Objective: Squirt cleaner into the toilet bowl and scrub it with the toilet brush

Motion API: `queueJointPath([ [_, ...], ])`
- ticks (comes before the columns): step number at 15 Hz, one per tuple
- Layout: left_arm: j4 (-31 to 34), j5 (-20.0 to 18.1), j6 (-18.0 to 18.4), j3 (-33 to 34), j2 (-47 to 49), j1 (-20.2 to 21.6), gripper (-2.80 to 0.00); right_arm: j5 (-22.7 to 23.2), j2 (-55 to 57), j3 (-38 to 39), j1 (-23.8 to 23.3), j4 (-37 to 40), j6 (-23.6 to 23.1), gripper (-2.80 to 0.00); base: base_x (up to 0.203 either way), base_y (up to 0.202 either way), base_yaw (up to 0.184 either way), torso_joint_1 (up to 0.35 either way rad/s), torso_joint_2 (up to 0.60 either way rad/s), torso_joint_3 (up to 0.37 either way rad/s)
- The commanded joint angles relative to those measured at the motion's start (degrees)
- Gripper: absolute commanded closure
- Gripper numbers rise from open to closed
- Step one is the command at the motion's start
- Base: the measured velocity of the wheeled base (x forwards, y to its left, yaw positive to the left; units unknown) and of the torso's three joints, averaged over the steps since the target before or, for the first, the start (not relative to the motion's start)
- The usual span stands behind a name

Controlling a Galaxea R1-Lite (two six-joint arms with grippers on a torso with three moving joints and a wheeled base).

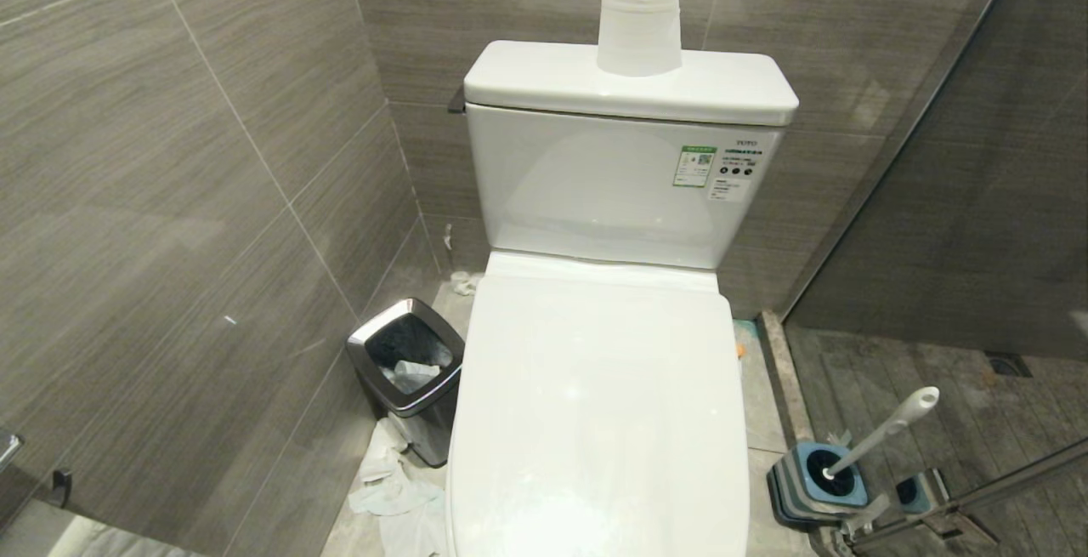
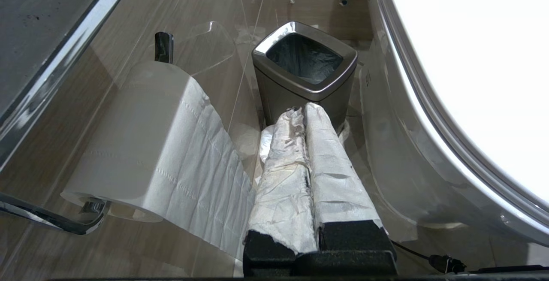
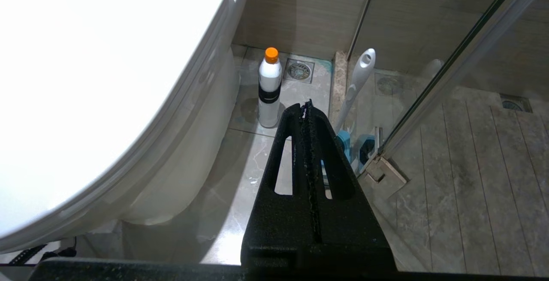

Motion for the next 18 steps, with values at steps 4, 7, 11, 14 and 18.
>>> queueJointPath([
  [4,-0.04,0.0,0.03,0.09,0.09,0.02,0.0,0.08,0.01,0.0,0.0,0.01,-0.02,0.0,0.0,0.0,0.0,0.0,0.0,0.0],
  [7,0.04,0.0,0.03,0.09,0.09,0.02,0.0,-0.01,0.02,0.0,0.0,0.01,-0.02,0.0,0.0,0.0,0.0,0.0,0.0,0.0],
  [11,-0.02,0.0,0.03,0.09,0.09,0.0,0.0,-0.01,0.02,0.0,0.0,0.01,-0.02,0.0,0.0,0.0,0.0,0.0,0.0,0.0],
  [14,0.04,0.0,0.03,0.09,0.09,0.02,0.0,-0.01,0.02,0.0,0.0,0.01,-0.02,0.0,0.0,0.0,0.0,0.0,0.0,0.0],
  [18,0.04,0.0,0.03,0.09,0.09,0.02,0.0,0.05,0.02,0.0,0.0,0.01,-0.02,0.0,0.0,0.0,0.0,0.0,0.0,0.0],
])
